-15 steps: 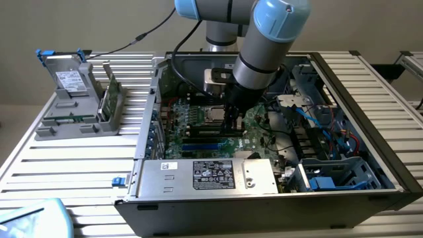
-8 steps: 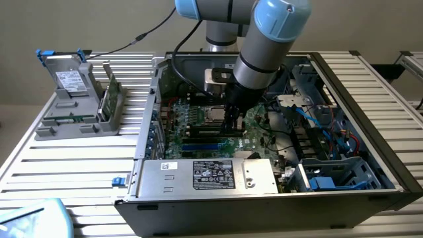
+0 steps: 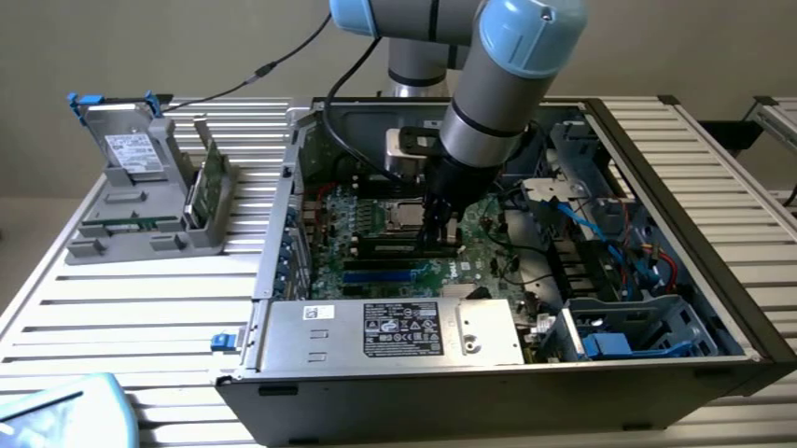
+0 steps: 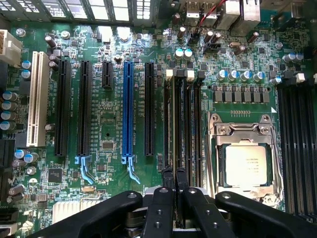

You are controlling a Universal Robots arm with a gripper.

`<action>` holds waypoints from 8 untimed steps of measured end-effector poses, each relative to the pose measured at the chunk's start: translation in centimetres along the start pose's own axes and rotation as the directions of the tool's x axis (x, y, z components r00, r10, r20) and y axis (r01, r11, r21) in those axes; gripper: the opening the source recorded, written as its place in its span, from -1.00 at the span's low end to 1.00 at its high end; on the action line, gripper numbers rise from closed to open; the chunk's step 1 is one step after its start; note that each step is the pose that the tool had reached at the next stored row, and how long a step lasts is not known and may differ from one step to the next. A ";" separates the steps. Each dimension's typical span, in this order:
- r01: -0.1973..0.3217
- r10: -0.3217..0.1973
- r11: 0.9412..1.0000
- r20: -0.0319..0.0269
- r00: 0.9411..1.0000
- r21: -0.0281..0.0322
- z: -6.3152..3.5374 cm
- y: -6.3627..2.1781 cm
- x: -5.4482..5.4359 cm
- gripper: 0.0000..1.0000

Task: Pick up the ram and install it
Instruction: 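Insert the ram into the slot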

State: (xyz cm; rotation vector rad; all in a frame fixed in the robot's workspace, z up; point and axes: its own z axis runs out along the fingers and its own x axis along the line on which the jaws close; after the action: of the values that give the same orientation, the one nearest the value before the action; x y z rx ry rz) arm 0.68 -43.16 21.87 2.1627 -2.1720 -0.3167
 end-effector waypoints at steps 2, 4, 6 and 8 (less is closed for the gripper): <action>0.000 0.000 1.000 0.000 1.000 0.000 0.00 0.00 0.0 -0.75; 0.000 0.000 1.000 0.000 1.000 0.000 0.00 0.00 0.0 -0.75; 0.000 0.000 1.000 0.000 1.000 0.000 0.00 0.00 0.0 -0.75; 0.000 0.000 1.000 0.000 1.000 0.000 0.00 0.00 0.0 -0.75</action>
State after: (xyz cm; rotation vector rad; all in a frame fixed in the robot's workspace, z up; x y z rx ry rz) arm 0.68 -43.17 21.88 2.1630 -2.1716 -0.3167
